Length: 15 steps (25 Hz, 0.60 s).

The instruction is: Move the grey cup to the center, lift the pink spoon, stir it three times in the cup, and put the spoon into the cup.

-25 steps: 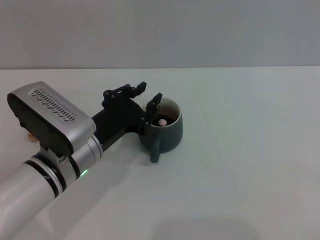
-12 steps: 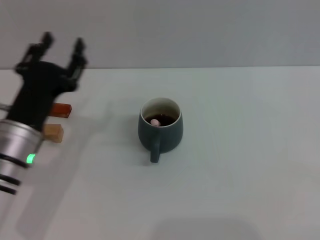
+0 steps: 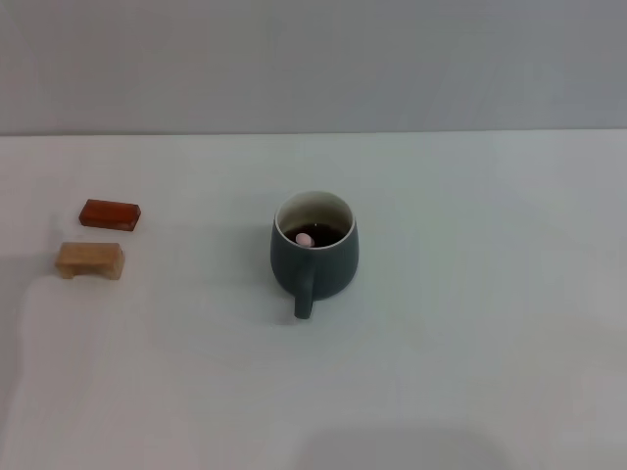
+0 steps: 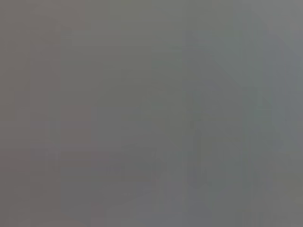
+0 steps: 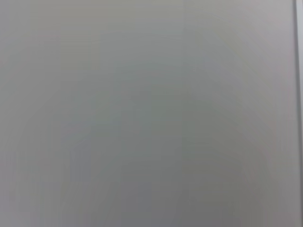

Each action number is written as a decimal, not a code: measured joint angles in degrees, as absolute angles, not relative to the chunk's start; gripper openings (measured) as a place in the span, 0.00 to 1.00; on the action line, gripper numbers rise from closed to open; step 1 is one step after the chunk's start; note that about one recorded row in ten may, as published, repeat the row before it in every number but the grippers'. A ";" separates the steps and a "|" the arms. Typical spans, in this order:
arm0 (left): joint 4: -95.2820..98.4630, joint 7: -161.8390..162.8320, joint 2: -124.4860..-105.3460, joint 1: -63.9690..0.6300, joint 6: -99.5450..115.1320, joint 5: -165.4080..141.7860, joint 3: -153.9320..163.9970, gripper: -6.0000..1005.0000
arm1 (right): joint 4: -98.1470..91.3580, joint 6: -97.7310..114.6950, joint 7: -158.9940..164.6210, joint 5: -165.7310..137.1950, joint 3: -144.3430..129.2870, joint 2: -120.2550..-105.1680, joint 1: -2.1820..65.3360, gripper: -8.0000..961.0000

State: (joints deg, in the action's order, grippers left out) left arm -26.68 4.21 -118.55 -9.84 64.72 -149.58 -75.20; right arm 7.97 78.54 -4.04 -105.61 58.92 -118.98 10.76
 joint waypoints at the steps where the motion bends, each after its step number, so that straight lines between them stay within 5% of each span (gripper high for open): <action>1: -24.70 4.28 -118.54 -10.35 64.75 -148.53 -76.23 0.77 | 7.97 79.21 -4.04 -105.62 58.76 -119.05 10.82 0.01; 15: -19.26 5.18 -118.77 -11.62 66.00 -145.90 -77.36 0.80 | 7.97 79.41 -4.04 -105.64 58.50 -119.02 11.43 0.01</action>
State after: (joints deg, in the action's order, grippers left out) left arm -19.26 5.18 -118.77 -11.62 66.00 -145.90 -77.36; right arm 7.97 79.41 -4.04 -105.64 58.50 -119.02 11.43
